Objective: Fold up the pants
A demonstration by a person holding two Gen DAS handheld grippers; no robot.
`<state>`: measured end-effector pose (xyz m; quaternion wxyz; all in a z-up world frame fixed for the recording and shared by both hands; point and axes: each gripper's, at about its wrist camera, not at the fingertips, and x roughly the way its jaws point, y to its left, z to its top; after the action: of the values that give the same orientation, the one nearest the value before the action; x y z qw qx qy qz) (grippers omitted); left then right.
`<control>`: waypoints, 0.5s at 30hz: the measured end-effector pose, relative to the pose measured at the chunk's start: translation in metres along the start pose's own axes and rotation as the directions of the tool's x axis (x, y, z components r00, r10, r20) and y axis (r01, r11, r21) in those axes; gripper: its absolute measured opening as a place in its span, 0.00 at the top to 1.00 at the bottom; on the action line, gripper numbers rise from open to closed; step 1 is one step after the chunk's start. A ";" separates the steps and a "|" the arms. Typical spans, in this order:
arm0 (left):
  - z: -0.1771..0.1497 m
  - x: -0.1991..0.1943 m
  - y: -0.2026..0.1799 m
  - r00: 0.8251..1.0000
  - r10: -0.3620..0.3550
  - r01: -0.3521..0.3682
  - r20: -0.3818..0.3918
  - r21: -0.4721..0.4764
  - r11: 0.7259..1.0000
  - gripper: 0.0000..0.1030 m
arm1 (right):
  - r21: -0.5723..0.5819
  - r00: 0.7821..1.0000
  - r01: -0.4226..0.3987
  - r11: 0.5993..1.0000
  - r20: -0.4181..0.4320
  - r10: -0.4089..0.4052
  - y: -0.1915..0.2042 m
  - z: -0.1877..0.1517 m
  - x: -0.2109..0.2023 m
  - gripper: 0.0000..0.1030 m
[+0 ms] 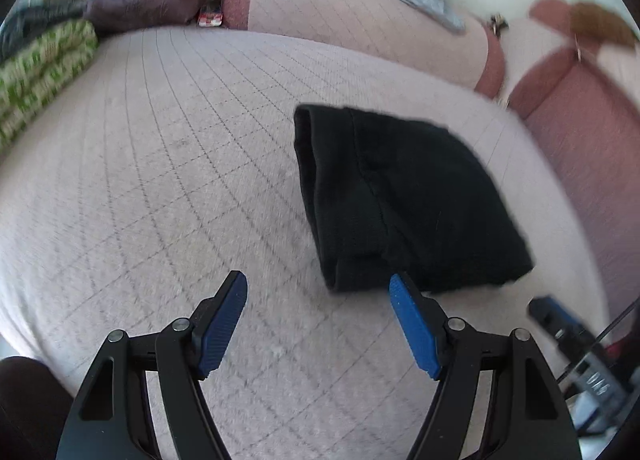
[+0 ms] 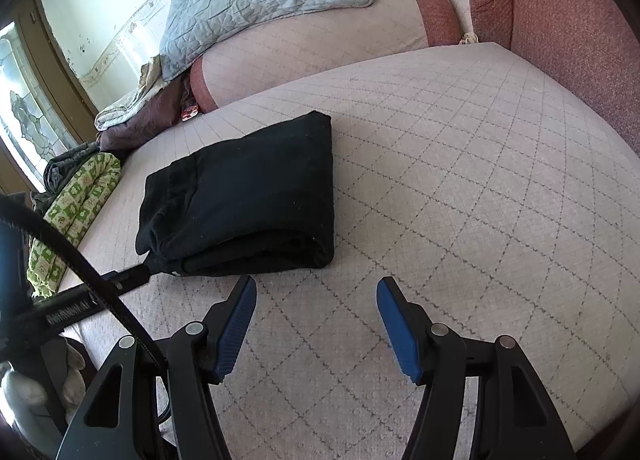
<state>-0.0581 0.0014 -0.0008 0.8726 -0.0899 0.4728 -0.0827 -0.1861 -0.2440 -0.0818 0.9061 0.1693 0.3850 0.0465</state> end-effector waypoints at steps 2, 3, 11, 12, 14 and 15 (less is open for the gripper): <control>0.016 0.005 0.008 0.998 -0.057 0.057 -0.015 -0.031 0.998 0.27 | -0.021 1.000 0.007 1.000 0.006 -0.007 0.001 0.011 -0.003 0.35; 0.025 0.011 0.012 0.995 -0.093 0.092 -0.029 -0.044 0.995 0.26 | -0.042 1.000 0.009 0.999 0.008 -0.009 0.003 0.021 -0.004 0.35; 0.066 0.084 0.016 0.942 -0.298 0.288 -0.153 -0.082 0.954 0.25 | -0.094 0.999 -0.029 0.995 -0.030 0.027 -0.007 0.101 0.038 0.22; 0.069 0.091 0.012 0.933 -0.323 0.313 -0.159 -0.082 0.946 0.22 | -0.076 0.998 -0.039 0.996 -0.054 0.035 -0.012 0.105 0.051 0.22; 0.074 0.099 0.002 0.925 -0.349 0.345 -0.151 -0.052 0.937 0.14 | -0.011 0.990 -0.081 0.997 -0.119 0.079 -0.024 0.114 0.086 0.22; 0.076 0.103 -0.004 0.920 -0.360 0.358 -0.154 -0.045 0.933 0.14 | 0.007 0.986 -0.093 0.996 -0.136 0.093 -0.027 0.115 0.097 0.22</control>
<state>0.0614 -0.0199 -0.0425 0.8012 -0.1750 0.5174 -0.2444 -0.0378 -0.2796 -0.0831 0.8744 0.1839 0.4377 0.1000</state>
